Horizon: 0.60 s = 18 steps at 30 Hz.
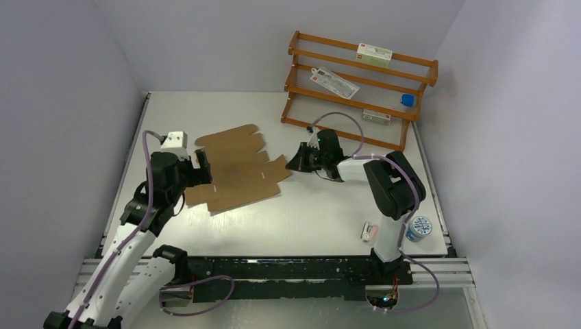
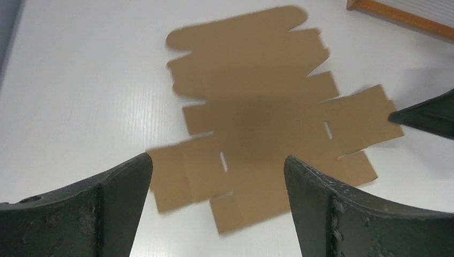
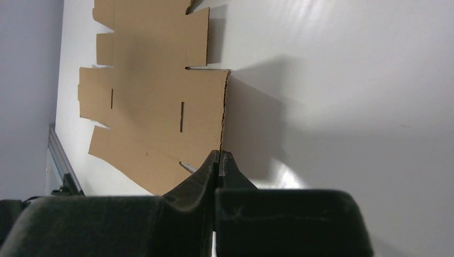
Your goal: Fold the paper box
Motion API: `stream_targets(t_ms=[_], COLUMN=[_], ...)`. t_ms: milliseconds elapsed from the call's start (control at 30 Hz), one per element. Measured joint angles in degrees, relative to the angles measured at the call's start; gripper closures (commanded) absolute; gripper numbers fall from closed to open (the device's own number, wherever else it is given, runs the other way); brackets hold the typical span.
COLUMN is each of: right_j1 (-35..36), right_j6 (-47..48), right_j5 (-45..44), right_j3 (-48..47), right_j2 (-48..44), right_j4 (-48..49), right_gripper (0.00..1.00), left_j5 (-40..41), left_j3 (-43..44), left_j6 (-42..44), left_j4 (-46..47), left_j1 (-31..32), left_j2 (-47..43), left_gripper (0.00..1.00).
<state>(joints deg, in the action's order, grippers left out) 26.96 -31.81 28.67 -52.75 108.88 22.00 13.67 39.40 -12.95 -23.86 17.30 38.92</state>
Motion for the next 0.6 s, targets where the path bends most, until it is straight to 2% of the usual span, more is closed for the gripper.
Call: stream_targets(t_ms=[100, 267, 433, 600], right_j1=[-2.64, -3.21, -0.33, 9.84], right_j6=[0.57, 0.07, -4.33, -8.37], right_j5=[-0.42, -2.56, -7.02, -10.51], right_j3=[1.46, 5.86, 17.14, 24.79], right_j2=[-2.34, -7.98, -16.37, -23.56], right_j4=[-0.66, -1.9, -1.09, -1.77], right_gripper=[1.0, 0.99, 0.96, 0.77], left_j5=[0.02, -1.6, -4.37, -4.63], left_j3=[0.17, 0.07, -3.58, -8.59], left_j6=[-3.28, -9.75, -16.06, -21.66], left_j4=[-0.46, -1.42, -0.76, -1.01], left_j1=[-0.02, -0.07, -0.17, -0.2], left_j2=[3.23, 8.07, 9.53, 9.46], left_gripper=[0.03, 0.03, 0.03, 0.03])
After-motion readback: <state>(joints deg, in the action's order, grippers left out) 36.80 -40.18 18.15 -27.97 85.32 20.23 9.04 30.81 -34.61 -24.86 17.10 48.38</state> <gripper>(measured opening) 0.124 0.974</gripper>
